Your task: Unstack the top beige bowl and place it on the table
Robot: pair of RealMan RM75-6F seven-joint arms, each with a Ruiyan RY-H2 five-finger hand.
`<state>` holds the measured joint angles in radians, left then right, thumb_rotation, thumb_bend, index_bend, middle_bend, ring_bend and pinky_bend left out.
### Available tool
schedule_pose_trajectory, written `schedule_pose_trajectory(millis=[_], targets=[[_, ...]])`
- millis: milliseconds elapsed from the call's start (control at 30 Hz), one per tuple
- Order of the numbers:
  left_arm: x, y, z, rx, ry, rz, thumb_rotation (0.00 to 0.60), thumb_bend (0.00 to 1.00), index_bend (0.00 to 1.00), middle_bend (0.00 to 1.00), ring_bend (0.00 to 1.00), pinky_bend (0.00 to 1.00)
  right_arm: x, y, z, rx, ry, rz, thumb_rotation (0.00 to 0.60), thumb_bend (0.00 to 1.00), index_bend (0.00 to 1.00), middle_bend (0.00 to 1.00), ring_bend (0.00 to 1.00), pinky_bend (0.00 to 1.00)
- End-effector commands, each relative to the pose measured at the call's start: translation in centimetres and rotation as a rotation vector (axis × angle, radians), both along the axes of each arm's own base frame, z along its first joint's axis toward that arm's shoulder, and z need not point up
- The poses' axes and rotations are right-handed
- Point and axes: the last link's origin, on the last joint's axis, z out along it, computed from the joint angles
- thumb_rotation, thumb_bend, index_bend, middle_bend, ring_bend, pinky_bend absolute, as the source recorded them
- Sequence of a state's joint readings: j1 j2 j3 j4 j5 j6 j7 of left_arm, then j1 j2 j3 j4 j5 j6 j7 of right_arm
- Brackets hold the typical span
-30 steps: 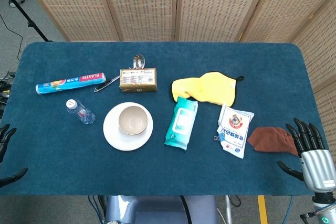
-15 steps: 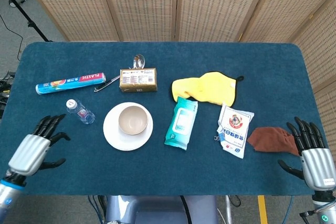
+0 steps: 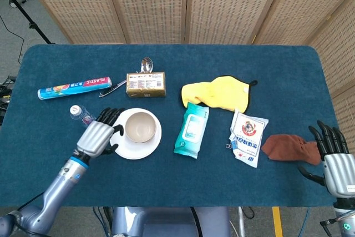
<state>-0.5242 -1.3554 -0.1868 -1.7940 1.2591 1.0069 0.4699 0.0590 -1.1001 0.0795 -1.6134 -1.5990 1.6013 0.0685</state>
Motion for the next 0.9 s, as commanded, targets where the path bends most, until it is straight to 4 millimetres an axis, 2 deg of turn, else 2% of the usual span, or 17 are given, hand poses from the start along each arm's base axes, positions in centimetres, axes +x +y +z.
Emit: schedule_pose_trajectory(millis=[33, 133, 467, 900], targets=[[0.8, 0.7, -1.5, -0.003, 0.031, -0.011, 0.600, 0.28, 0.50, 0.00, 0.00, 0.00, -0.1, -0.1, 0.1, 0.002, -0.003, -0.003, 0.600, 0.00, 0.04, 0.00, 0.00, 0.00], [1.4, 0.9, -2.5, 0.000, 0.046, -0.016, 0.600, 0.29, 0.51, 0.00, 0.00, 0.00, -0.2, -0.1, 0.1, 0.004, -0.008, -0.007, 0.600, 0.00, 0.04, 0.00, 0.00, 0.00], [1.8, 1.1, -3.7, 0.007, 0.077, -0.006, 0.600, 0.35, 0.51, 0.00, 0.00, 0.00, -0.3, -0.2, 0.4, 0.000, -0.018, -0.010, 0.600, 0.00, 0.04, 0.00, 0.00, 0.00], [2.1, 1.5, -4.8, 0.003, 0.089, 0.003, 0.600, 0.34, 0.51, 0.00, 0.00, 0.00, -0.3, -0.2, 0.5, -0.001, -0.022, -0.015, 0.600, 0.00, 0.04, 0.00, 0.00, 0.00]])
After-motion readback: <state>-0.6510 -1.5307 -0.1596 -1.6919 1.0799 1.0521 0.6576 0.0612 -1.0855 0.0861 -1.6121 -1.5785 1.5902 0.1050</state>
